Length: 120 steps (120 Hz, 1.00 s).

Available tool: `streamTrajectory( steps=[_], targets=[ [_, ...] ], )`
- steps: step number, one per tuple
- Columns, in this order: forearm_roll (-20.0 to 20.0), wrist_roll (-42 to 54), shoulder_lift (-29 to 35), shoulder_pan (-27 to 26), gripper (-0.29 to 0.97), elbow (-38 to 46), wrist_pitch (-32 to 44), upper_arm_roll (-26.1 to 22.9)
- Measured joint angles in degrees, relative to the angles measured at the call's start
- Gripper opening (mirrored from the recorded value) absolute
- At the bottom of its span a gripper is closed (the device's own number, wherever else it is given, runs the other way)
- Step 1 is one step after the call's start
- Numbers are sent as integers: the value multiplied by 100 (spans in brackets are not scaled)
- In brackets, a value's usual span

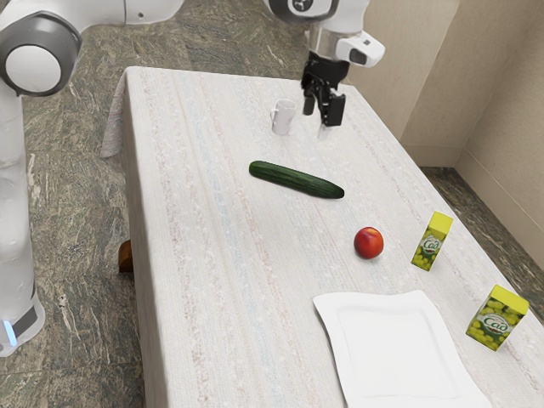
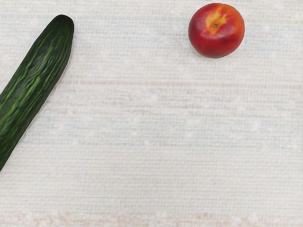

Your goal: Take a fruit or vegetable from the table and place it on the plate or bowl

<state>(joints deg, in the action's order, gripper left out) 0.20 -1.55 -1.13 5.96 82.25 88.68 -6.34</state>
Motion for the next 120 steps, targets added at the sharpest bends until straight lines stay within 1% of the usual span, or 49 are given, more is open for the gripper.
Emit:
streamTrajectory(
  steps=[31, 42, 48, 58, 64, 103, 112, 120],
  targets=[
    [-49, -159, -39, -180, 68, -43, -42, -6],
    [-80, -174, -266, -141, 68, -314, -31, -209],
    [-47, -181, -366, -326, 68, -393, -22, -269],
    [91, -194, -505, -835, 68, -447, 3, -295],
    [150, -198, -602, -966, 68, -459, 33, -294],
    [297, -220, -712, -721, 68, -612, 189, -201],
    [308, -221, -888, -720, 68, -813, 249, 62],
    [313, -222, -1238, -660, 68, -1315, 207, 365]
  ],
)
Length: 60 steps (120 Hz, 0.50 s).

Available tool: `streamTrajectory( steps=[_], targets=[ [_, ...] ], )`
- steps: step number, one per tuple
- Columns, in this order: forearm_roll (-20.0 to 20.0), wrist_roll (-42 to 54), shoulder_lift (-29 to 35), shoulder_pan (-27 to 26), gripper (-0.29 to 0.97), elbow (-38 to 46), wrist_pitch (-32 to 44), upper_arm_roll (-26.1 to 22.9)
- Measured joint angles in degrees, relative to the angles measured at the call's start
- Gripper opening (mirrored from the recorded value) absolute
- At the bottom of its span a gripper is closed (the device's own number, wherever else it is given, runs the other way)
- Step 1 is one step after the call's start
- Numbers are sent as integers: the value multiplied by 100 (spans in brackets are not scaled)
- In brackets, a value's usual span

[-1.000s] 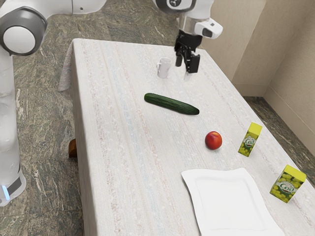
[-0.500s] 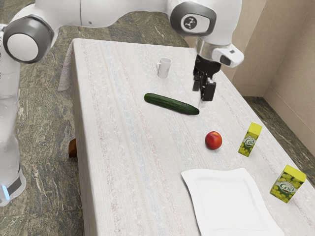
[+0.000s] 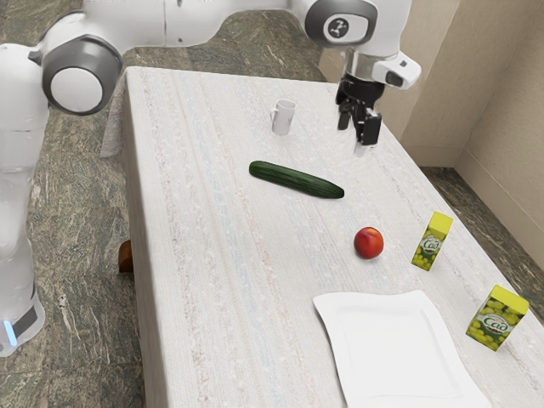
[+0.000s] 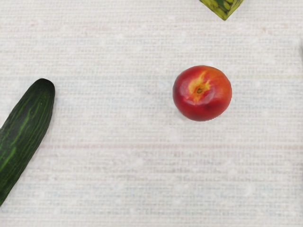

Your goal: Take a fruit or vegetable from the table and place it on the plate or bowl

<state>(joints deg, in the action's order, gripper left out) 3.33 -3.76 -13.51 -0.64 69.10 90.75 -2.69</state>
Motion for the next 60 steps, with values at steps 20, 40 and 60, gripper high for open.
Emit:
streamTrajectory(
  steps=[20, 40, 60],
  targets=[
    [-24, -4, -1055, -121, 68, -1149, -118, 225],
    [-48, -8, -1349, -168, 68, -1185, -148, 204],
    [-69, -12, -1476, -204, 68, -1020, -94, 177]
  ],
)
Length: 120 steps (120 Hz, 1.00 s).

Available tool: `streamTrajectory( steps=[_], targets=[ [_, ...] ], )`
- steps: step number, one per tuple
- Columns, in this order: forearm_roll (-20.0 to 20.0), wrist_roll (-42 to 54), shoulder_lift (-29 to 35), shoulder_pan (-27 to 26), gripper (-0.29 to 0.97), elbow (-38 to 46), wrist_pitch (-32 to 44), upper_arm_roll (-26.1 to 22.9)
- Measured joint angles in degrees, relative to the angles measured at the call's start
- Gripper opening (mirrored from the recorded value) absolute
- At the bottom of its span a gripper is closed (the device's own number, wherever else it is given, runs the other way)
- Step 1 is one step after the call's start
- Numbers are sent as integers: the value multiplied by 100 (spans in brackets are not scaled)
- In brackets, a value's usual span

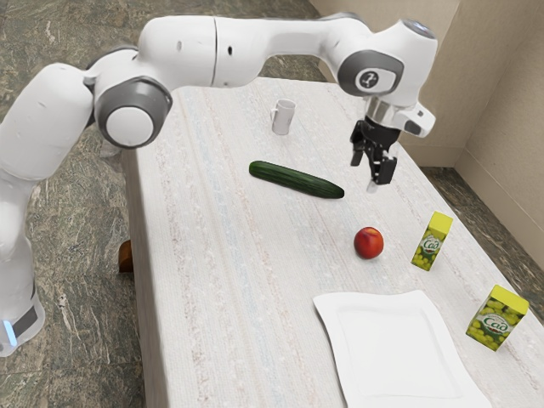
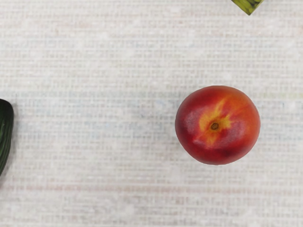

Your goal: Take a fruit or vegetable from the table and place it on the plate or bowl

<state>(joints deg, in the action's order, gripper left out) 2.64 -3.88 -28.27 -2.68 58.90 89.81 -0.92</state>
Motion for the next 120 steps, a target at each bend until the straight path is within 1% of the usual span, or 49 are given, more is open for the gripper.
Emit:
streamTrajectory(
  steps=[29, 54, 89, 120],
  targets=[
    [-15, -5, -76, -169, 68, 490, 378, -5],
    [-185, -6, -178, -190, 68, 524, 662, -3],
    [-238, -3, -328, -142, 68, 521, 792, 5],
    [-343, -4, -484, -145, 68, 520, 1061, 3]
  ],
)
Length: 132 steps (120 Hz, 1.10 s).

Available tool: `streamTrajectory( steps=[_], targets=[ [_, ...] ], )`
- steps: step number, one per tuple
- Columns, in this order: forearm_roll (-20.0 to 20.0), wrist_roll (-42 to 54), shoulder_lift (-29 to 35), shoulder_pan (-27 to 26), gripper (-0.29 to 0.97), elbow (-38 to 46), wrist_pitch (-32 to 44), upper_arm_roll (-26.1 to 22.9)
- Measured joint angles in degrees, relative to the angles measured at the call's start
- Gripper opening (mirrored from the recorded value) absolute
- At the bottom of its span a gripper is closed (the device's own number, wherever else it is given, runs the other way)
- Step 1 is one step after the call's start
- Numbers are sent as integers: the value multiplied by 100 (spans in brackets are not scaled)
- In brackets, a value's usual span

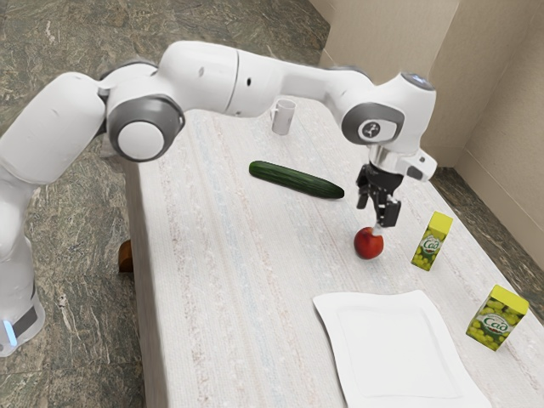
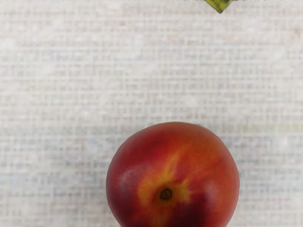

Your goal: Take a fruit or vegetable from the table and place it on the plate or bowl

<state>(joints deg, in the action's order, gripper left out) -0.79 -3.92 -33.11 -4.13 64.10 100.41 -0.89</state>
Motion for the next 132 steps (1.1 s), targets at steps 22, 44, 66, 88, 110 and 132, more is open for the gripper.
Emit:
streamTrajectory(
  steps=[22, 44, 66, 88, 110, 132],
  targets=[
    [-28, -1, -70, 30, 68, 6, 123, 0],
    [-54, -1, -239, 28, 68, 0, 196, -5],
    [-86, -1, -380, 19, 68, -1, 275, -8],
    [-98, -1, -509, 2, 68, -33, 346, -7],
    [-122, -2, -551, -26, 56, -63, 394, -8],
    [-133, -9, -572, -42, 40, -43, 448, -16]
  ],
)
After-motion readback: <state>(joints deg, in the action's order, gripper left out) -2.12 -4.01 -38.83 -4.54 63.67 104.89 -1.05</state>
